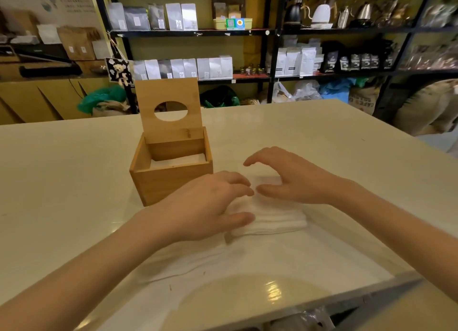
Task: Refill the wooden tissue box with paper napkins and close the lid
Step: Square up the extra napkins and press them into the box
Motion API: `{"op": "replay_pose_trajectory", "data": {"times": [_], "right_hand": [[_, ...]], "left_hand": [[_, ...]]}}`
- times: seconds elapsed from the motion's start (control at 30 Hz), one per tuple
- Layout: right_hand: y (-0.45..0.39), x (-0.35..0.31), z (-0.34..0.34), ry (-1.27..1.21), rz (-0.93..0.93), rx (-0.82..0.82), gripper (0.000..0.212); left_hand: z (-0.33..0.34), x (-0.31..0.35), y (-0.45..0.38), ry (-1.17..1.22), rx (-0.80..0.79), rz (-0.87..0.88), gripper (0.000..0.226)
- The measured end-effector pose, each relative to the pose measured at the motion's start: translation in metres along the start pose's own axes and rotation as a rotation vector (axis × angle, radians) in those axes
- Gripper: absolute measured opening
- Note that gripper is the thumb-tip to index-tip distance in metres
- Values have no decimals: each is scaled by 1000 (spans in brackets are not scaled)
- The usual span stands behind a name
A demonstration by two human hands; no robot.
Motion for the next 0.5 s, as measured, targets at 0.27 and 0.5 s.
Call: {"op": "replay_pose_trajectory", "data": {"times": [0.27, 0.5], "right_hand": [[63, 0, 18, 119, -105, -66, 66], [61, -4, 23, 423, -184, -20, 36]], "left_hand": [[23, 5, -11, -170, -92, 36, 73], [31, 6, -14, -226, -19, 42, 45]]}}
Point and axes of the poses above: each hand's wrist, its own y-axis away from the middle knuckle, its own z-axis out of the palm, x = y × z, the point moved 3 cm from there along -y, towards the middle knuckle, and after that the axes turned 2 degrees about -y, right-handed, at the moved point
